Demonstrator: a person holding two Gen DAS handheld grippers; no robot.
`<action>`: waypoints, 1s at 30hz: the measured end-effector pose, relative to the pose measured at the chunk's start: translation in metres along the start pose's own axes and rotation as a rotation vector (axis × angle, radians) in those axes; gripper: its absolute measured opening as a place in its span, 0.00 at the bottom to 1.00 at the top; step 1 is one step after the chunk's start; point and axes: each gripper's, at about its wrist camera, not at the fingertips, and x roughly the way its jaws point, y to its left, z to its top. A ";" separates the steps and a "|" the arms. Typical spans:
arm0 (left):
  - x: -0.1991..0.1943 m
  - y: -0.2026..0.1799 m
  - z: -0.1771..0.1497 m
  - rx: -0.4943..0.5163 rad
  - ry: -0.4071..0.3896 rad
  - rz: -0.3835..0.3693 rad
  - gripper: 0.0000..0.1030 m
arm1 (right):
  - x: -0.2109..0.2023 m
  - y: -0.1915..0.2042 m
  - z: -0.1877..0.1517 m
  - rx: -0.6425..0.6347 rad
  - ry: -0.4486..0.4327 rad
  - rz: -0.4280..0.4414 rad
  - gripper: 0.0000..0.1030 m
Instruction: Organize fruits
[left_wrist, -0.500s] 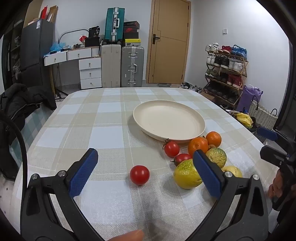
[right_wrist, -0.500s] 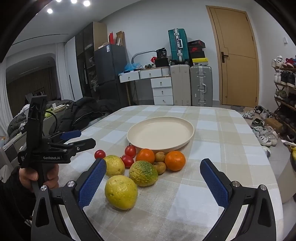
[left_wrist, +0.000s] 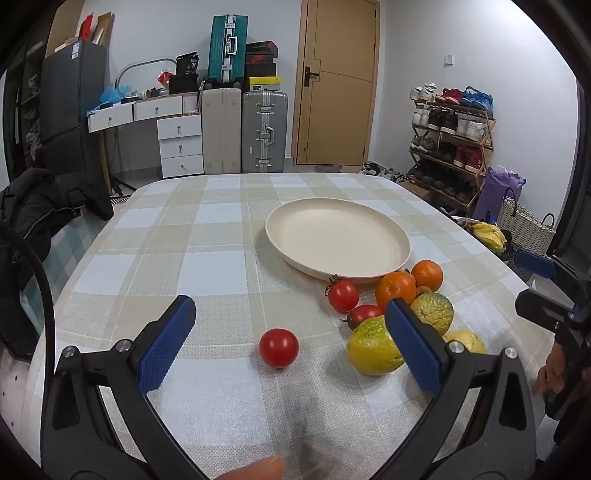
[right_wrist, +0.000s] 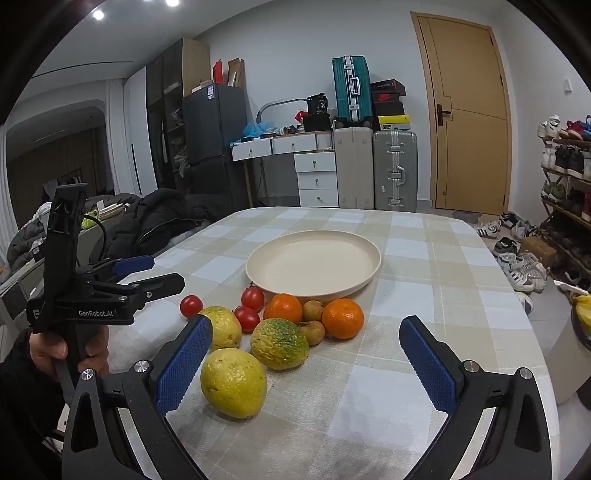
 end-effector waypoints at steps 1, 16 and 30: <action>0.000 -0.001 -0.001 0.002 0.000 -0.001 0.99 | -0.001 0.006 0.000 -0.010 -0.006 -0.004 1.00; 0.002 -0.003 0.001 0.007 0.001 0.002 0.99 | -0.001 0.005 0.000 -0.014 -0.009 -0.007 1.00; 0.001 -0.004 0.001 0.007 0.000 0.004 0.99 | -0.002 0.006 0.000 -0.015 -0.004 -0.008 1.00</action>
